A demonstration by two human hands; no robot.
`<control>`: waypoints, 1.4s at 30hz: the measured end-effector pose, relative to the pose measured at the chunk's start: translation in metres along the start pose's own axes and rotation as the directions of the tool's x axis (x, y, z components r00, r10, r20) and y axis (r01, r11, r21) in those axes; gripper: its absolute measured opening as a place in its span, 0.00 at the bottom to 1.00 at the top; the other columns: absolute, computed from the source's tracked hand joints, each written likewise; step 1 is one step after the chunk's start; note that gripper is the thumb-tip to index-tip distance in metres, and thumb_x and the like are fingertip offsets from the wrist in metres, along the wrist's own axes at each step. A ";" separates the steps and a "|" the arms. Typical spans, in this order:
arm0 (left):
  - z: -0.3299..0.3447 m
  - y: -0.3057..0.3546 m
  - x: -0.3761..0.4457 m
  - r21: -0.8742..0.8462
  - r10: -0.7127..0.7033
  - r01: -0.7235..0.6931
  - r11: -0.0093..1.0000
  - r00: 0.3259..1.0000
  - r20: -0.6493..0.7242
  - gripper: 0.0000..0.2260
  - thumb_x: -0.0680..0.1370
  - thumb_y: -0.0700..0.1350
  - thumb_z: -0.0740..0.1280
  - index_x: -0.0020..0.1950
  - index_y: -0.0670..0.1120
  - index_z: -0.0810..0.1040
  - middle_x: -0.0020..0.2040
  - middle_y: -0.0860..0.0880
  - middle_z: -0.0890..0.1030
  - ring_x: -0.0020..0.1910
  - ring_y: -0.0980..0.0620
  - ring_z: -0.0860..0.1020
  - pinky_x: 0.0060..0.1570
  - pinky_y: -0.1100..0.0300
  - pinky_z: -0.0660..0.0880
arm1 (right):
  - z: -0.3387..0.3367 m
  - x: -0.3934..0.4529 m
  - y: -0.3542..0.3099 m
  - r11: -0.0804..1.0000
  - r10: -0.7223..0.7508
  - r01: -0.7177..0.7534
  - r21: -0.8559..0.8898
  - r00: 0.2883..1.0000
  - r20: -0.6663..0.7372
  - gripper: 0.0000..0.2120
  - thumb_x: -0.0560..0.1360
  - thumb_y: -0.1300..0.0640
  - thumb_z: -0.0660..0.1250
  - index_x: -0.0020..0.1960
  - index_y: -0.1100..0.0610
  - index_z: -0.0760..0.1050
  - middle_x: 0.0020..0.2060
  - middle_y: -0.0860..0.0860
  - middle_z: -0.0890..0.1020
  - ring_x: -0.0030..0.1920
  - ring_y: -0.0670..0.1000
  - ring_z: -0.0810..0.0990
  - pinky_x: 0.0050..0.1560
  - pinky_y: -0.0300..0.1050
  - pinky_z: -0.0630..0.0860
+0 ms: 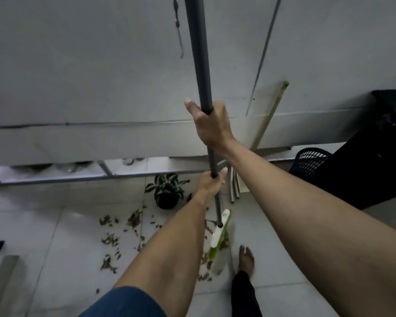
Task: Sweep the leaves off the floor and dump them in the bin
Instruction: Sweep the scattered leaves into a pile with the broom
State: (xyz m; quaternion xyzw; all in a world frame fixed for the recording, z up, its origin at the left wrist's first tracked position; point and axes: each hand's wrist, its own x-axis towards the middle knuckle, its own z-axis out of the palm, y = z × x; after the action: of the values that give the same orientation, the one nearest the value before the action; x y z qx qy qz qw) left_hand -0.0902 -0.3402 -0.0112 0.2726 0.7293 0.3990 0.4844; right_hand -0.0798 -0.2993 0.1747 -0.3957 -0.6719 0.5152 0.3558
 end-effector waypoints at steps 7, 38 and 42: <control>-0.158 -0.094 -0.093 0.090 -0.021 0.036 0.995 0.987 -0.158 0.16 0.80 0.52 0.66 0.34 0.48 0.75 0.33 0.51 0.78 0.33 0.54 0.77 0.40 0.59 0.72 | 0.142 -0.102 -0.040 0.996 -0.014 0.002 0.084 0.989 0.145 0.26 0.80 0.55 0.67 0.28 0.51 0.60 0.21 0.45 0.63 0.20 0.44 0.60 0.23 0.39 0.58; -0.555 -0.248 0.012 0.222 -0.037 0.143 0.965 0.905 -0.424 0.16 0.77 0.60 0.68 0.52 0.48 0.81 0.43 0.51 0.80 0.46 0.51 0.78 0.44 0.62 0.70 | 0.516 -0.045 0.009 0.964 -0.061 -0.055 0.260 0.906 0.418 0.15 0.84 0.59 0.64 0.39 0.63 0.73 0.29 0.58 0.69 0.30 0.59 0.68 0.33 0.64 0.72; -0.594 -0.284 0.057 0.252 -0.034 0.152 0.956 0.908 -0.418 0.14 0.76 0.62 0.68 0.49 0.53 0.80 0.40 0.53 0.80 0.46 0.50 0.78 0.46 0.60 0.70 | 0.561 -0.025 0.050 0.968 -0.008 -0.104 0.228 0.896 0.443 0.19 0.84 0.55 0.63 0.37 0.62 0.72 0.29 0.58 0.68 0.31 0.58 0.68 0.38 0.69 0.74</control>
State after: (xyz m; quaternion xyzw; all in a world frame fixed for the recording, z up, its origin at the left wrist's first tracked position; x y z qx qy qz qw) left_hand -0.6643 -0.6357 -0.1532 0.2131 0.8756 0.3167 0.2961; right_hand -0.5576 -0.5444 0.0033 -0.2384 -0.6558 0.6791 0.2278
